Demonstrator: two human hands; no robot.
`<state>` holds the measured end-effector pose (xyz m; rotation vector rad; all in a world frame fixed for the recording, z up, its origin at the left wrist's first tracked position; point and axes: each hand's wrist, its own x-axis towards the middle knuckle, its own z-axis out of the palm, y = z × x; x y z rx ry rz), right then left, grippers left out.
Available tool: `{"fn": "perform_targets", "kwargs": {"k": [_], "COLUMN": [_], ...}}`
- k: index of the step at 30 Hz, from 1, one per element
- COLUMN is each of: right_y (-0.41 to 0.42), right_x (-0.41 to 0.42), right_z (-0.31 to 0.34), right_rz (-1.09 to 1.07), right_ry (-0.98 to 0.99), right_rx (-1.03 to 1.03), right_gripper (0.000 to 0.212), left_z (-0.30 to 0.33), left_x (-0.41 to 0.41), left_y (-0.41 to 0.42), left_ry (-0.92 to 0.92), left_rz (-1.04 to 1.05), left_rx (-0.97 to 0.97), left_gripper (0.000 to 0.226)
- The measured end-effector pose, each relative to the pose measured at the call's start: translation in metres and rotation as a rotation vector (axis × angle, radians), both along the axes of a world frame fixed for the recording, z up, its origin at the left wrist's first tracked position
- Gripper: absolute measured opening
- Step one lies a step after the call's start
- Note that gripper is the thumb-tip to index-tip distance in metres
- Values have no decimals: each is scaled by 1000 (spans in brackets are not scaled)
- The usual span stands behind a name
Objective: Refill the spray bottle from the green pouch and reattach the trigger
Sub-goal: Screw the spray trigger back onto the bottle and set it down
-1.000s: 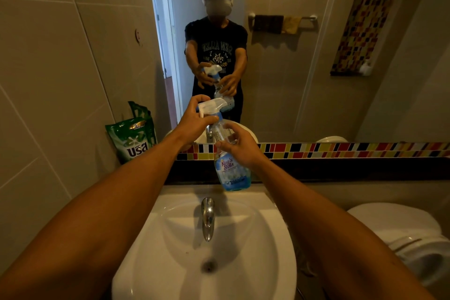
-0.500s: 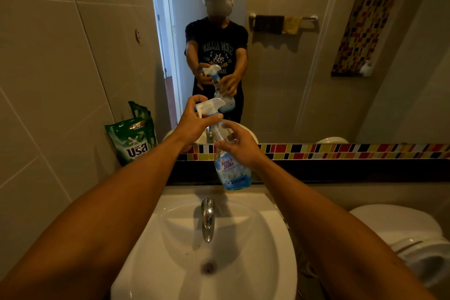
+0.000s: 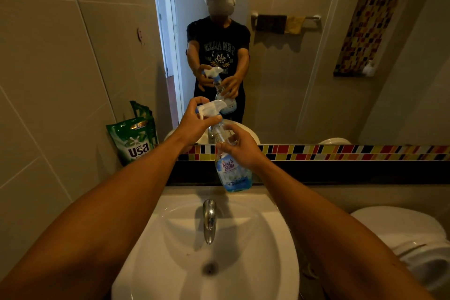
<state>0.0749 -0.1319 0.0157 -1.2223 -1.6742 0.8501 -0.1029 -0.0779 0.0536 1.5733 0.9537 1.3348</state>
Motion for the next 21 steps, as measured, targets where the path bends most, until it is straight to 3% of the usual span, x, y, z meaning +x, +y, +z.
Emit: {"fn": "perform_targets", "kwargs": {"k": [10,15,21], "right_y": [6,8,13], "right_x": [1,-2,-1], "right_z": [-1,-1,-4], "right_rz": [-5,14,5], "right_ry": [-4,-30,-29], "right_rx": [-5,8,3], "right_gripper": [59,58,59], "left_z": [0,-4,-1], "left_x": [0,3,0], "left_y": [7,4,10], "left_ry": [53,-45,26], "left_rz": [48,30,61], "left_rx": [1,23,26], "left_gripper": [58,58,54]}}
